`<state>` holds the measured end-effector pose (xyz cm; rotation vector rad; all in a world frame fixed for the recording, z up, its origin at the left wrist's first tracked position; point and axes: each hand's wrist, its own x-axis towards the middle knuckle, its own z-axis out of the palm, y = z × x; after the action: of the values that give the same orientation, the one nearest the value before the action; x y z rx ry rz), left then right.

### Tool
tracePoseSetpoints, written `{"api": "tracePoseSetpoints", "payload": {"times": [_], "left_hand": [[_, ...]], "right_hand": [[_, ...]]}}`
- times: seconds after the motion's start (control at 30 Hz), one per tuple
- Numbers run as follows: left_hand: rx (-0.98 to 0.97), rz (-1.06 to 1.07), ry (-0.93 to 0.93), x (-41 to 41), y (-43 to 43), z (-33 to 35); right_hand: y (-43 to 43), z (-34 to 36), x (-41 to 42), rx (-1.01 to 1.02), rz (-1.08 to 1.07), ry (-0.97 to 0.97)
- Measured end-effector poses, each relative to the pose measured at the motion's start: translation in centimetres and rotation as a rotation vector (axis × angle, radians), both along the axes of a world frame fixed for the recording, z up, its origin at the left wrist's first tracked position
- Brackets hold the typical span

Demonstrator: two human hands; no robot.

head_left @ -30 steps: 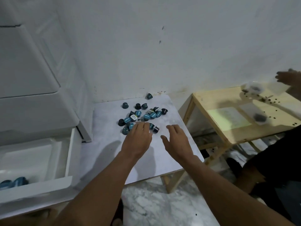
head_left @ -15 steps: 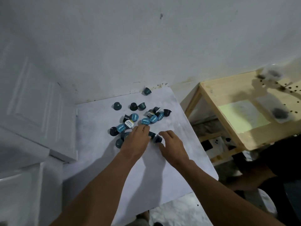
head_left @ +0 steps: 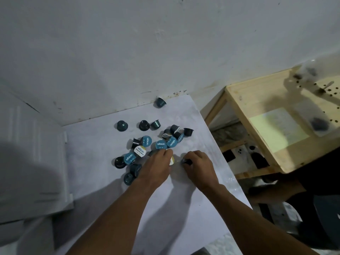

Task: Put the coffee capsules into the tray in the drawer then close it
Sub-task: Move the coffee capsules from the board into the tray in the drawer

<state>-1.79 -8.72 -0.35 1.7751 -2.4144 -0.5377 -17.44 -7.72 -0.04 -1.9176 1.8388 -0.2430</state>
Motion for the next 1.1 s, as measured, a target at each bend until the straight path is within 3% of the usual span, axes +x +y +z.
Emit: {"api": "tracePoseSetpoints", "payload": {"times": [0.17, 0.3, 0.5, 0.73, 1.1], "left_hand": [[0.015, 0.024, 0.076, 0.0, 0.0, 0.0], [0.004, 0.165, 0.139, -0.4, 1.2, 1.4], [-0.128, 0.357, 0.194, -2.1, 5.9, 5.1], [-0.240, 0.533, 0.108, -3.1, 13.6, 8.8], [-0.283, 0.833, 0.064, 0.5, 27.2, 13.8]], "right_hand": [[-0.6, 0.6, -0.3, 0.101, -0.045, -0.072], [-0.2, 2.2, -0.6, 0.129, -0.010, -0.117], [1.9, 4.4, -1.8, -0.055, 0.182, -0.115], [6.7, 7.1, -2.8, -0.288, 0.412, -0.130], [16.0, 11.8, 2.9, -0.325, 0.663, -0.307]]}}
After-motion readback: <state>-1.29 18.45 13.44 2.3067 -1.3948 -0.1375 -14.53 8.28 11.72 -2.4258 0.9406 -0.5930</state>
